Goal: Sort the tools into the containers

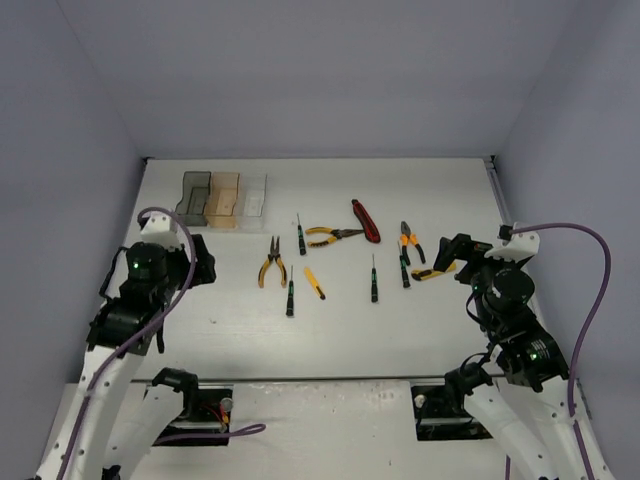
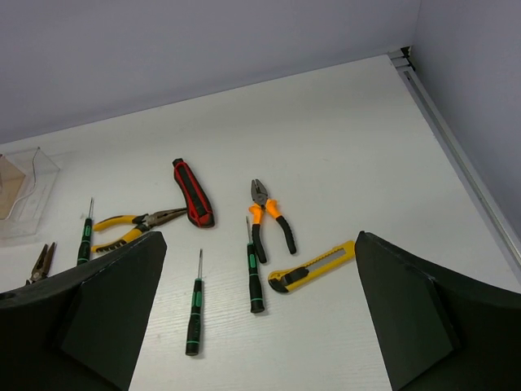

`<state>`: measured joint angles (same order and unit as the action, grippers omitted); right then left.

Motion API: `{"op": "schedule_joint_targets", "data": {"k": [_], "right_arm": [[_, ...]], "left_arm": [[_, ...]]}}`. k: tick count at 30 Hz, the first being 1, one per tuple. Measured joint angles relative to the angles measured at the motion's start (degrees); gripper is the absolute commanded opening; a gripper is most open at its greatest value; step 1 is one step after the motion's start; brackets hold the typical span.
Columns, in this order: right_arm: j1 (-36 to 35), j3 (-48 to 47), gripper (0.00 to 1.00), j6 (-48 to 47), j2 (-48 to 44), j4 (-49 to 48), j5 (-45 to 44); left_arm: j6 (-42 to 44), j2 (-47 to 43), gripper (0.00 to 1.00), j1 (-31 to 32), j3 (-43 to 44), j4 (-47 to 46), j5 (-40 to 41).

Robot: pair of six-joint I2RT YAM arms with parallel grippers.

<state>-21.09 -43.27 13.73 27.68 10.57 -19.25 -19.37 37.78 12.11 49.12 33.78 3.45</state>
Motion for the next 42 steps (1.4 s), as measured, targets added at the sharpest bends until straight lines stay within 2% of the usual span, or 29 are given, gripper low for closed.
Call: {"op": "schedule_joint_targets", "data": {"k": [5, 12, 17, 26, 33, 35, 37, 38, 39, 42], "right_arm": [[-0.01, 0.02, 1.0, 0.46, 0.04, 0.0, 0.02], [-0.06, 0.11, 1.0, 1.09, 0.37, 0.02, 0.54], [-0.36, 0.42, 1.0, 1.27, 0.22, 0.04, 1.41], [-0.56, 0.7, 1.0, 1.31, -0.54, 0.18, 2.68], [-0.76, 0.74, 1.0, 1.34, -0.57, 0.2, 3.26], [-0.73, 0.74, 1.0, 1.38, -0.57, 0.2, 3.27], [-0.73, 0.74, 1.0, 1.42, -0.57, 0.2, 3.3], [-0.75, 0.74, 1.0, 1.44, -0.57, 0.2, 3.3], [-0.76, 0.74, 1.0, 1.44, -0.57, 0.2, 3.3], [-0.76, 0.74, 1.0, 1.44, -0.59, 0.2, 3.28]], "left_arm": [[-4.15, 15.23, 0.78, 2.33, 7.84, -1.58, -3.43], [-9.39, 36.75, 0.79, 12.17, 16.72, -2.4, -1.82], [-12.23, 50.83, 0.78, 13.54, 22.05, -2.64, -0.5], [-13.25, 67.71, 0.78, 14.08, 30.75, -3.47, 1.56], [-13.26, 75.1, 0.76, 14.19, 31.85, -3.65, 2.68], [-13.64, 76.06, 0.69, 14.19, 32.12, -3.73, 2.68], [-13.69, 76.4, 0.5, 14.19, 32.69, -3.88, 2.92], [-13.59, 76.64, 0.49, 14.23, 32.84, -3.98, 3.02], [-13.69, 76.84, 0.37, 14.27, 32.96, -4.15, 2.86], [-13.9, 76.89, 0.16, 14.69, 32.97, -4.5, 3.13]]}}
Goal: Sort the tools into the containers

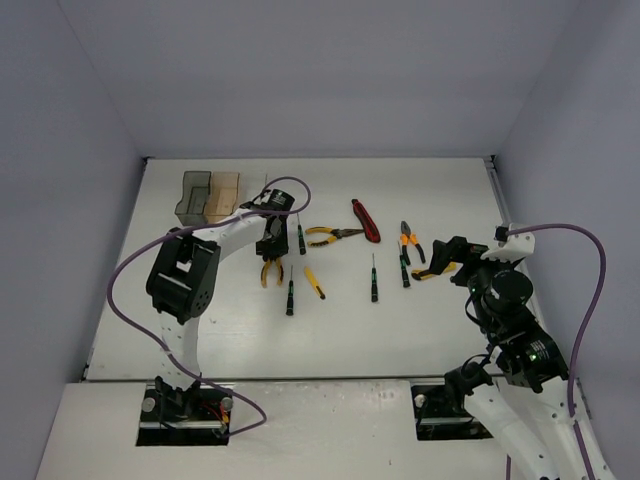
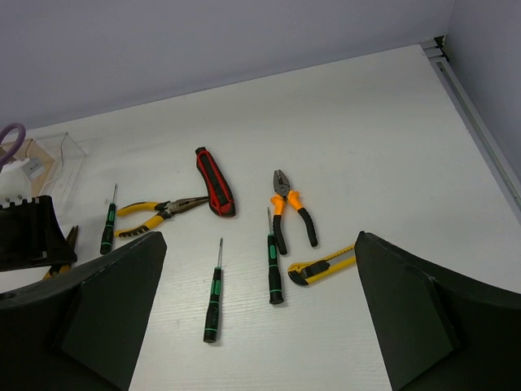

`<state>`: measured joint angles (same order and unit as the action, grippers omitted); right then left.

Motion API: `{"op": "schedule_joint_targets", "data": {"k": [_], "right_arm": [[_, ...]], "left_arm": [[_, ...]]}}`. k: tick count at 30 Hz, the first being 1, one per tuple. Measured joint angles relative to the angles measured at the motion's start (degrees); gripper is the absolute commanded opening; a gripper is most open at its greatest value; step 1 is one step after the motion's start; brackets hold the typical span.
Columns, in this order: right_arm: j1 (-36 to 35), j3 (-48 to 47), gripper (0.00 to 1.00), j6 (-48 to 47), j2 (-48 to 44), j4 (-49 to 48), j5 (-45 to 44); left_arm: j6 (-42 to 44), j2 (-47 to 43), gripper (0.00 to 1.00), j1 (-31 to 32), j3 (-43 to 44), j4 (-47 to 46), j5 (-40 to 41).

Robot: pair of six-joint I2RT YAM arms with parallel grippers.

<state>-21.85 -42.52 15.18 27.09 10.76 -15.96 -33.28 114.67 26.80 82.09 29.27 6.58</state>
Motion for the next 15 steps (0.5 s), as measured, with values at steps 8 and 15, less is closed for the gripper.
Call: {"op": "schedule_joint_targets", "data": {"k": [8, 15], "right_arm": [[0.0, 0.0, 1.0, -0.02, 0.0, 0.0, 0.02], [0.0, 0.0, 1.0, 0.0, 0.0, 0.0, 0.06]], "left_arm": [[0.43, -0.8, 0.0, 0.46, -1.32, -1.19, 0.75], [1.82, -5.04, 0.0, 0.46, -7.06, -1.17, 0.82]]}}
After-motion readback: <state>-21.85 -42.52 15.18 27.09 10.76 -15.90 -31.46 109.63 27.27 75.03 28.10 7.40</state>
